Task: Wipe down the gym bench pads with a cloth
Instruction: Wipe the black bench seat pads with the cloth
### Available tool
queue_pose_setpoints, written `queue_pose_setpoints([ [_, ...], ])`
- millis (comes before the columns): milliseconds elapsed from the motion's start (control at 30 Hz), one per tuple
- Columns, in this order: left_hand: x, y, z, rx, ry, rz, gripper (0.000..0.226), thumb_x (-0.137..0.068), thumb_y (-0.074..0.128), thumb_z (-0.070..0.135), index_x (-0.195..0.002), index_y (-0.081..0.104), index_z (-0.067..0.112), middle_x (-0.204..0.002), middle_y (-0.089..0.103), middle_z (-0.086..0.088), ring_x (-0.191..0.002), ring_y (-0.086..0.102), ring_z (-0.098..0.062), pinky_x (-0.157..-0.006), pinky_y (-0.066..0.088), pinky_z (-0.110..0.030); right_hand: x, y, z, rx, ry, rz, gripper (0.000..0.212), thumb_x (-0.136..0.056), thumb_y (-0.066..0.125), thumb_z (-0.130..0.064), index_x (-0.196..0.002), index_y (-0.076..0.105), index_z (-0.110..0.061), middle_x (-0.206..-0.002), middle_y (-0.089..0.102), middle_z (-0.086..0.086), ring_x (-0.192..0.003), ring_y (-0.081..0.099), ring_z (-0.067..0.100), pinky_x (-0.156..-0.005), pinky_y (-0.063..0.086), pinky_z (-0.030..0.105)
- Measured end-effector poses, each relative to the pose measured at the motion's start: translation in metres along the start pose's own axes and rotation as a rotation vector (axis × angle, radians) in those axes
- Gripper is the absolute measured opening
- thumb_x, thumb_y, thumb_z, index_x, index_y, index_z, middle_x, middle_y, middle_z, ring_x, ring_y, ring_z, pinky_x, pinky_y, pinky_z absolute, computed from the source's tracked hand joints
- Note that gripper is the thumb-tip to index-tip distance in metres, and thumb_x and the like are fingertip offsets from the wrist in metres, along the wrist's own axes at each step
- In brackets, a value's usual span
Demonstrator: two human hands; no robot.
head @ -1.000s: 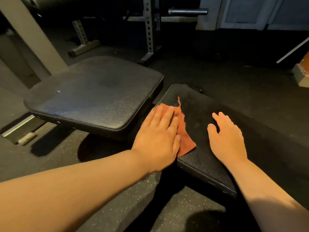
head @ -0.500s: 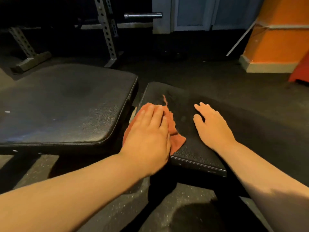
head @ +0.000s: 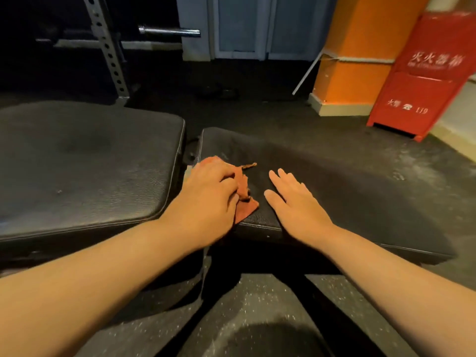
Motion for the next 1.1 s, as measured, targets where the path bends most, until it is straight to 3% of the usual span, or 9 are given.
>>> queue_pose_setpoints([
  [133,0.012,-0.011,-0.002,-0.023,0.065,-0.046,0.035,-0.1,0.044,0.04,-0.122,0.07,0.033,-0.145,0.046,0.002,-0.138,0.035,-0.017,-0.118,0.014,-0.023,-0.001,-0.004,-0.003,0.013,-0.002,0.003,0.058,-0.106,0.027,-0.051,-0.16,0.015,-0.034,-0.167,0.004,-0.011,-0.154,-0.004,0.009,-0.122,-0.003,0.032],
  [267,0.016,-0.009,-0.009,0.043,-0.216,-0.124,0.034,-0.096,0.035,0.059,-0.125,0.054,0.063,-0.154,0.014,0.007,-0.147,0.009,-0.017,-0.119,0.022,-0.047,0.0,-0.005,-0.003,-0.007,-0.021,-0.006,0.059,-0.105,0.029,-0.051,-0.16,0.015,-0.033,-0.168,0.004,-0.01,-0.154,-0.004,0.009,-0.124,-0.002,0.033],
  [367,0.014,-0.005,-0.003,0.158,-0.324,-0.066,0.027,-0.098,0.046,0.051,-0.118,0.062,0.058,-0.154,0.016,0.011,-0.146,0.006,-0.015,-0.119,0.022,-0.048,0.001,-0.005,0.002,-0.02,-0.041,0.002,0.059,-0.105,0.028,-0.052,-0.16,0.015,-0.033,-0.167,0.004,-0.012,-0.153,-0.004,0.006,-0.124,-0.003,0.031],
  [500,0.023,-0.001,0.002,0.063,-0.173,-0.002,0.037,-0.096,0.042,0.048,-0.126,0.063,0.046,-0.155,0.028,0.005,-0.146,0.02,-0.021,-0.118,0.026,-0.052,0.007,0.0,0.007,-0.033,-0.05,0.005,0.058,-0.105,0.025,-0.052,-0.159,0.013,-0.035,-0.166,0.002,-0.017,-0.151,-0.007,-0.001,-0.123,-0.006,0.026],
  [700,0.018,-0.011,0.002,-0.039,0.067,-0.239,0.051,-0.102,0.031,0.045,-0.148,0.046,0.029,-0.159,0.027,0.008,-0.15,0.02,-0.011,-0.124,0.015,-0.037,0.003,-0.003,0.002,0.04,-0.037,0.008,0.061,-0.101,0.02,-0.056,-0.159,0.007,-0.039,-0.165,-0.004,-0.021,-0.149,-0.011,-0.005,-0.125,-0.004,0.03],
  [800,-0.026,-0.003,-0.029,-0.006,-0.082,-0.34,0.047,-0.106,0.029,0.044,-0.151,0.04,0.035,-0.163,0.014,0.013,-0.15,0.012,-0.01,-0.122,0.004,-0.028,0.003,-0.004,0.002,0.049,-0.026,-0.012,0.063,-0.1,0.019,-0.057,-0.159,0.005,-0.039,-0.165,-0.006,-0.021,-0.149,-0.013,-0.005,-0.125,-0.004,0.031],
  [933,-0.095,0.022,-0.069,-0.185,-0.31,-0.343,0.057,-0.102,0.022,0.048,-0.146,0.048,0.022,-0.159,0.025,-0.007,-0.146,0.021,-0.025,-0.118,0.018,-0.038,0.003,-0.01,-0.001,0.015,-0.024,-0.056,0.062,-0.101,0.024,-0.057,-0.159,0.009,-0.039,-0.166,-0.002,-0.021,-0.151,-0.008,-0.003,-0.125,-0.001,0.03],
  [1033,-0.088,0.022,-0.063,-0.175,-0.271,-0.245,0.044,-0.104,0.033,0.039,-0.142,0.052,0.027,-0.152,0.031,-0.003,-0.141,0.03,-0.025,-0.118,0.025,-0.043,-0.007,-0.026,0.001,0.059,-0.027,-0.002,0.061,-0.101,0.03,-0.058,-0.158,0.02,-0.037,-0.165,0.015,-0.019,-0.152,0.012,0.005,-0.123,0.012,0.029],
  [1100,-0.053,0.009,-0.043,-0.068,-0.204,-0.191,0.044,-0.103,0.036,0.038,-0.144,0.049,0.03,-0.15,0.031,0.003,-0.141,0.03,-0.019,-0.121,0.024,-0.038,-0.018,-0.027,0.004,0.023,-0.008,-0.016,0.061,-0.102,0.032,-0.056,-0.158,0.02,-0.037,-0.165,0.015,-0.019,-0.152,0.01,0.005,-0.121,0.009,0.027],
])
Point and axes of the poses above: each hand's wrist, its own x-axis away from the middle knuckle, its own y-axis out of the palm, z = x × y, the point moved 4 cm from there along -x, towards the middle knuckle
